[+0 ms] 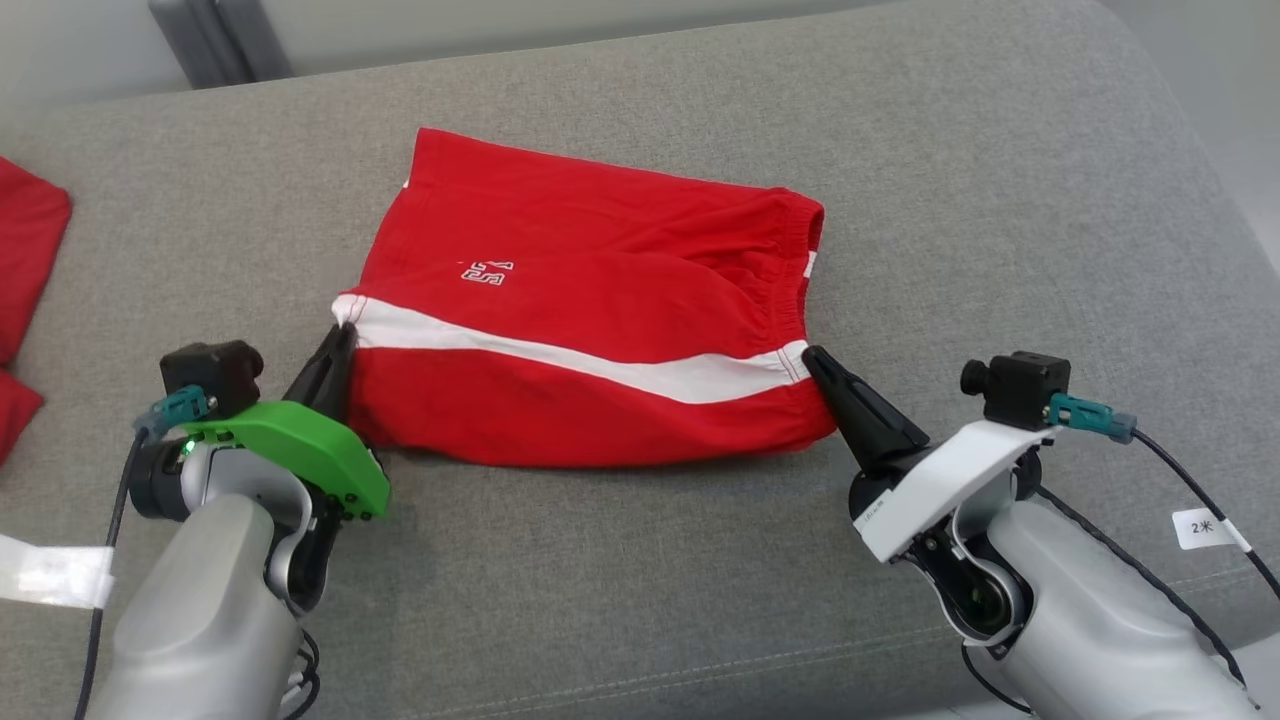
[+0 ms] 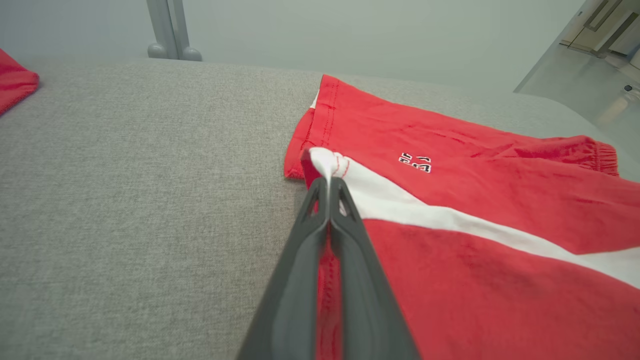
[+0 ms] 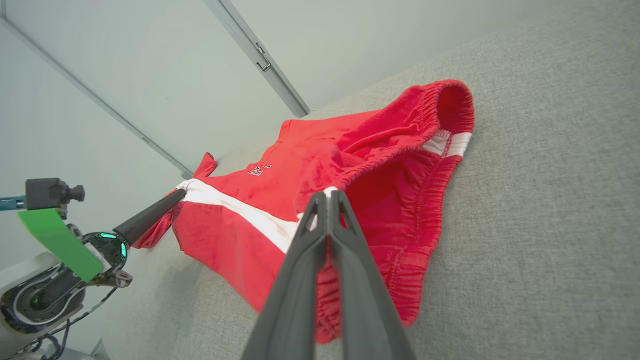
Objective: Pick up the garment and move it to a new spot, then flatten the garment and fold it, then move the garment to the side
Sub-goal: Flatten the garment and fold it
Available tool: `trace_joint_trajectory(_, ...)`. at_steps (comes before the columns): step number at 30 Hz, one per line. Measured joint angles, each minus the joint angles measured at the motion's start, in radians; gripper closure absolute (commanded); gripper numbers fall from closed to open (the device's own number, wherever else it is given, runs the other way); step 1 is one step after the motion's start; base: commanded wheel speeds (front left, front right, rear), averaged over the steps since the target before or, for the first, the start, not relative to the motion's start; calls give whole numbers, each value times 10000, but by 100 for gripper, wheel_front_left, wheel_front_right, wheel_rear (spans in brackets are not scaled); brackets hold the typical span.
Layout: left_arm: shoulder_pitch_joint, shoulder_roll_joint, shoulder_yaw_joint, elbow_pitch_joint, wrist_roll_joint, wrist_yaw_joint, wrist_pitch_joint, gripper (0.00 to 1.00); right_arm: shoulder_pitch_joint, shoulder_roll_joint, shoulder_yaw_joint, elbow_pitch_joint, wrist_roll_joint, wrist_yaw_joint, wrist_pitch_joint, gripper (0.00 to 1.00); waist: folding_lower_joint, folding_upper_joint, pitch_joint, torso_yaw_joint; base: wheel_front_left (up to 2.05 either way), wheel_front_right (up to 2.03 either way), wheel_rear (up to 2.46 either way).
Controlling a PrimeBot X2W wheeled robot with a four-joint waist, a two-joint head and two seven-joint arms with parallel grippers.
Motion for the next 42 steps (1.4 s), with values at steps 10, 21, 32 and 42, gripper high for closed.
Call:
trace_joint_trajectory(10,1417,159,-274,-1547,-293,-15,-330,100,981,-301,-472,-1020,-205,0,-15,100,0,0,-327,390,0,0,0)
trace_joint_trajectory(21,2812,823,-817,-3172,-857,-15,-374,100,2236,-625,-581,-1962,-309,0,-17,100,0,0,-213,621,0,0,0)
trace_joint_trajectory(32,4037,1965,-1007,-4439,-1258,-17,-368,100,2958,-865,-1302,-2846,-136,0,-17,100,0,0,-21,591,0,0,0)
trace_joint_trajectory(42,4688,2399,-1304,-4880,-1737,-17,71,100,3507,-1547,-1022,-2871,-29,0,-17,100,0,0,67,685,0,0,0)
